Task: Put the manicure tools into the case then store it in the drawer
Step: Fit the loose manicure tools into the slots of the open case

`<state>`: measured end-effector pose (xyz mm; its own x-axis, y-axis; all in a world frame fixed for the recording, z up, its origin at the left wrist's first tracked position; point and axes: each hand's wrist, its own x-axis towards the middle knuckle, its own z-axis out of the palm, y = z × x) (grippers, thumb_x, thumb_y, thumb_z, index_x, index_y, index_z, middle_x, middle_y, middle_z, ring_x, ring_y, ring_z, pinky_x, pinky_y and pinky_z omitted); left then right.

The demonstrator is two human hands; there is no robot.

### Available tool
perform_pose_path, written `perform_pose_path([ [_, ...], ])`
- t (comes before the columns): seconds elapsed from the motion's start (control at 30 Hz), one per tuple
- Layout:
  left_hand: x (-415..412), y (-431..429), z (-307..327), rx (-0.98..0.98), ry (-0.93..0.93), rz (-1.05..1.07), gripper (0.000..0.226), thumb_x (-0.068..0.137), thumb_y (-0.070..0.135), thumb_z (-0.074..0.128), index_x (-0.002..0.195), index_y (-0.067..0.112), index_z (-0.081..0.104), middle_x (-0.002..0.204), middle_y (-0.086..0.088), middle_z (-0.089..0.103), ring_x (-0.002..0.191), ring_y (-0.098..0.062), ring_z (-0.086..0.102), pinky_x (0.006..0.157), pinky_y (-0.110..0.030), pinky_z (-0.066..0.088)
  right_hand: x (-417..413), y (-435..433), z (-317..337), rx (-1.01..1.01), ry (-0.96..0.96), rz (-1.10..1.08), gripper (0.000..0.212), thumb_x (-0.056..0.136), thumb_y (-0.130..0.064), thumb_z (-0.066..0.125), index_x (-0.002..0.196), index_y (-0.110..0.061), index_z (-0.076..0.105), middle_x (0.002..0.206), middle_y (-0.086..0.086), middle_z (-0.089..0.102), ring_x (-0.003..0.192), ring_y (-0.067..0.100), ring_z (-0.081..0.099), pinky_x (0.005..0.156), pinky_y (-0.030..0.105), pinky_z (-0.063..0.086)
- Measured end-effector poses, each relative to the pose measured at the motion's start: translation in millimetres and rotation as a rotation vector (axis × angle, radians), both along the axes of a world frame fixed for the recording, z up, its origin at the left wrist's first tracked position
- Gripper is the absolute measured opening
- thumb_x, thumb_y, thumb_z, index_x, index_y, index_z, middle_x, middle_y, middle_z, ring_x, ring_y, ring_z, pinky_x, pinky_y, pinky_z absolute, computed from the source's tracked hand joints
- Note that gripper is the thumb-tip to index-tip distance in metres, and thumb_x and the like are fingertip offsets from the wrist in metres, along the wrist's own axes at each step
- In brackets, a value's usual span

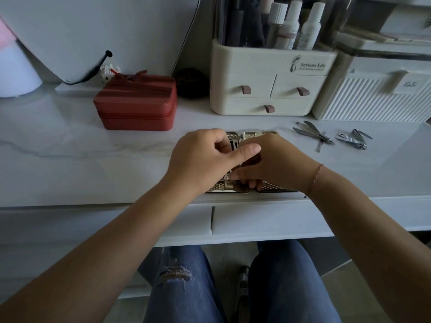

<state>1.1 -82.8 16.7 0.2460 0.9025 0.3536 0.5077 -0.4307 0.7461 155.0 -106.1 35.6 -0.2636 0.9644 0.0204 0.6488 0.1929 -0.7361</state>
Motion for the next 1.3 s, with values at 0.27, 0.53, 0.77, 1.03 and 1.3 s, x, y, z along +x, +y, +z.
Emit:
perform_pose_path([
  [0.27,6.4,3.8,1.6,0.008,0.038,-0.021,0.041,0.066,0.063,0.063,0.065,0.022,0.058,0.06,0.006,0.063,0.061,-0.011,0.057,0.06,-0.034,0.05,12.0,0.7,-0.4,-0.047,0.076,0.085,0.007,0.081,-0.007,0.069,0.077,-0.011,0.066,0.065,0.008,0.071,0.057,0.016,0.068,0.058,0.028,0.058],
  [0.53,8.4,-2.3,4.8,0.103,-0.019,-0.036,0.019,0.072,0.036,0.074,0.068,0.021,0.065,0.058,0.006,0.063,0.055,-0.007,0.056,0.056,-0.025,0.047,18.7,2.7,-5.7,-0.097,0.21,0.12,0.006,0.083,-0.003,0.065,0.077,-0.004,0.066,0.065,0.007,0.068,0.056,0.015,0.065,0.057,0.024,0.055],
  [0.77,-4.9,-10.8,11.1,0.086,-0.028,-0.024,0.01,0.074,0.03,0.076,0.072,0.02,0.073,0.063,0.01,0.068,0.057,-0.004,0.062,0.056,-0.021,0.051,14.9,4.6,-5.1,-0.125,0.212,0.112,0.004,0.081,-0.005,0.068,0.085,-0.006,0.069,0.067,0.009,0.069,0.054,0.014,0.064,0.053,0.023,0.053],
  [1.03,-31.4,-23.7,4.4,-0.051,-0.078,-0.034,0.006,0.075,0.022,0.075,0.077,0.028,0.074,0.072,0.012,0.073,0.069,-0.005,0.069,0.071,-0.024,0.055,8.0,1.2,-6.3,-0.095,0.097,0.054,0.01,0.078,-0.014,0.073,0.087,-0.016,0.072,0.062,0.0,0.069,0.05,0.008,0.058,0.05,0.019,0.051],
  [1.3,-47.7,-11.2,-12.9,-0.069,0.012,-0.022,0.014,0.074,0.021,0.076,0.085,0.03,0.074,0.078,0.015,0.07,0.075,-0.001,0.064,0.067,-0.006,0.042,0.7,-5.5,-5.9,0.022,-0.027,-0.029,0.009,0.076,-0.021,0.074,0.083,-0.014,0.072,0.062,0.001,0.067,0.05,0.008,0.058,0.051,0.024,0.056],
])
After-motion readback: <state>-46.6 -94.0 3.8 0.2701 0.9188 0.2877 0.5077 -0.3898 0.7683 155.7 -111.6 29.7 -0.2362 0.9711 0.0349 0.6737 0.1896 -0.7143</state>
